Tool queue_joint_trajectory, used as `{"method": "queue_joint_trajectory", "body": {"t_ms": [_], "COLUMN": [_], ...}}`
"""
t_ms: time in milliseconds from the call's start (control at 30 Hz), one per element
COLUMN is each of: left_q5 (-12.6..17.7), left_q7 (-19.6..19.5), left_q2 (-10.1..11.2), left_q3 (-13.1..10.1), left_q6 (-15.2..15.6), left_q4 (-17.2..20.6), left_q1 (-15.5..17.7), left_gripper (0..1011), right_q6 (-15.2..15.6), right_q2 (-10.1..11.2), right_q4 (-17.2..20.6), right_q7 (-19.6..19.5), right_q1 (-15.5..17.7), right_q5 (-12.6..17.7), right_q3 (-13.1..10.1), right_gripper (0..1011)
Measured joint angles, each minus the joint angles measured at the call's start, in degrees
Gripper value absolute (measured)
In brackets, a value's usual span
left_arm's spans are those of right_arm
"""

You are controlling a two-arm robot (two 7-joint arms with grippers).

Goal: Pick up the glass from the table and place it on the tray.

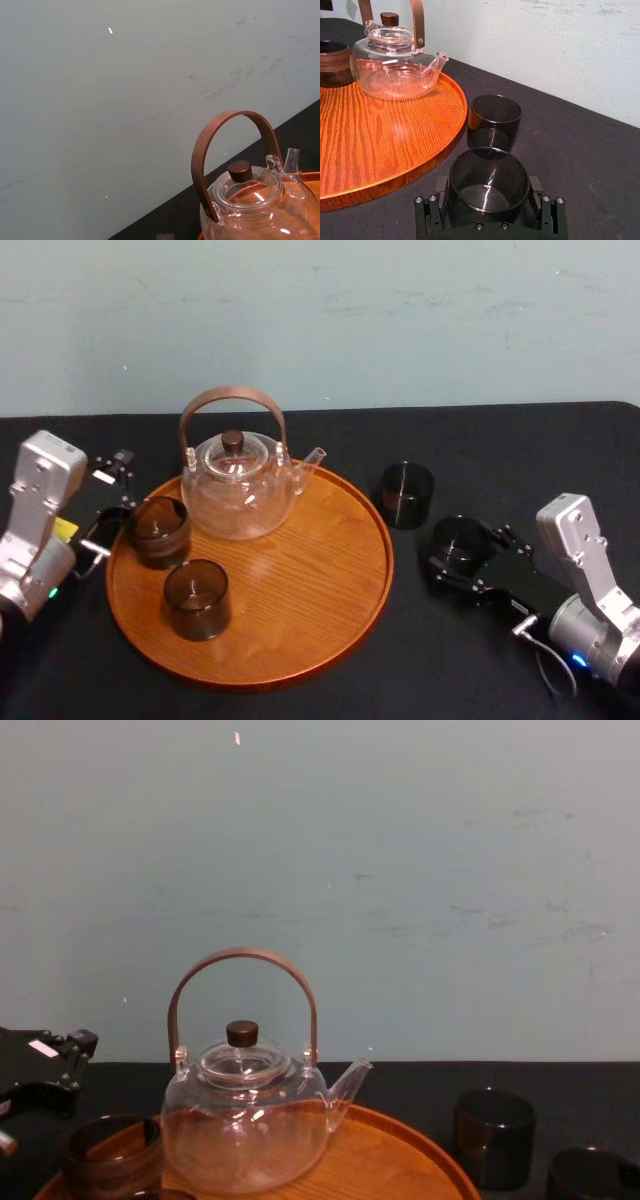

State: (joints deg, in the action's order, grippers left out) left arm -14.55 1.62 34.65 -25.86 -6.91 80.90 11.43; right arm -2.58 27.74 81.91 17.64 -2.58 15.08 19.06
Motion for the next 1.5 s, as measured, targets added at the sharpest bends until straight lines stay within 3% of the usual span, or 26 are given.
{"method": "queue_joint_trajectory", "body": {"t_ms": [300,567,733,1500], "left_q5": [0.0,0.0,0.0,0.0], "left_q7": [0.0,0.0,0.0,0.0], "left_q2": [0.0,0.0,0.0,0.0], "left_q3": [0.0,0.0,0.0,0.0], "left_q6": [0.0,0.0,0.0,0.0], "left_q4": [0.0,0.0,0.0,0.0], "left_q1": [0.0,0.0,0.0,0.0], "left_gripper": [0,0,0,0], "right_q6": [-1.2,-1.1,-1.1,-0.9], "right_q2": [-2.1,-1.8,-1.6,-1.5], "right_q4": [-4.0,-3.5,-3.3,-3.0], "right_q7": [2.0,1.9,1.8,1.5], "right_q1": [-2.8,-2.4,-2.3,-2.1], "right_q5": [-0.6,-0.6,-0.5,-0.4], "right_q3": [0.1,0.1,0.1,0.1], "right_gripper": [1002,1002,918,914]}}
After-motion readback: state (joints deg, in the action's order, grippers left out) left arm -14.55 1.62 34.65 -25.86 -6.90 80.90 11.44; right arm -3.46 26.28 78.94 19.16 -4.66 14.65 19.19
